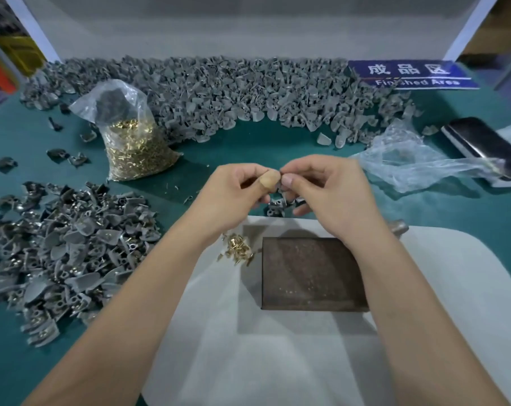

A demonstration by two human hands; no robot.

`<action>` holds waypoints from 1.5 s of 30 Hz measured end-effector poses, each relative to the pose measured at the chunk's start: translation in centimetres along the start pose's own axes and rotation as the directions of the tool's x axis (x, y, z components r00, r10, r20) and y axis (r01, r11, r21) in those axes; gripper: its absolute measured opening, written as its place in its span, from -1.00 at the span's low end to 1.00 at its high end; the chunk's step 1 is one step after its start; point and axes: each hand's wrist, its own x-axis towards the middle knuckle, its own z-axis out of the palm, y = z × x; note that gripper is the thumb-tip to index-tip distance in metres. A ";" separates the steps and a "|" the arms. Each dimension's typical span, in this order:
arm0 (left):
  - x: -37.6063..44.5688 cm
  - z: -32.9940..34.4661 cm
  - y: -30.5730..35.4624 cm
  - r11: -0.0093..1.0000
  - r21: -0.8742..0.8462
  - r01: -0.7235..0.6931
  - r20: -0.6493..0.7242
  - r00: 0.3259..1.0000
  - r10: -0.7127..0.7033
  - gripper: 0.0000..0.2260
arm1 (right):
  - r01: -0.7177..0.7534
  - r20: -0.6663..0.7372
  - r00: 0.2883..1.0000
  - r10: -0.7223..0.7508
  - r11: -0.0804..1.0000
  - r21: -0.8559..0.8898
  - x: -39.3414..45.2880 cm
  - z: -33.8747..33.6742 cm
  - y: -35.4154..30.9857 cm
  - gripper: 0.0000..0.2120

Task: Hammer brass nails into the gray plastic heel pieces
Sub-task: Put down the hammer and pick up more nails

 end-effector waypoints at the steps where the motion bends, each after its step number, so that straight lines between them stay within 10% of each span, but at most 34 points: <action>1: 0.0 0.0 -0.3 0.996 0.068 -0.058 -0.037 0.997 0.061 -0.84 | -0.012 -0.039 0.999 0.011 0.999 -0.036 0.1 0.0 0.3 -0.76; 6: 0.2 -1.4 -1.7 0.751 0.631 -0.196 -0.005 0.967 0.256 -0.63 | -0.038 -0.248 0.969 0.008 0.993 -0.115 0.5 -0.9 1.2 -0.86; 17: -0.3 -0.7 -1.8 0.642 0.756 -0.127 -0.028 0.974 0.225 -0.92 | 0.018 -0.187 0.978 -0.087 0.940 -0.340 0.3 -0.5 1.6 -0.91; 22: -0.9 -0.1 -1.7 0.970 0.213 -0.117 -0.164 0.974 0.154 -0.76 | 0.018 -0.181 0.981 -0.067 0.965 -0.263 0.3 -0.5 1.4 -0.89; 26: -1.4 0.3 -0.6 0.963 -0.213 -0.165 -0.244 0.963 0.111 -0.79 | 0.053 -0.166 0.982 -0.087 0.979 -0.198 0.0 -0.5 1.0 -0.88; 45: -2.1 2.2 -0.6 0.928 -0.116 -0.355 -0.252 0.914 0.318 -0.85 | 0.409 -0.082 0.886 -0.457 0.851 -0.330 -1.0 -0.4 0.0 -0.95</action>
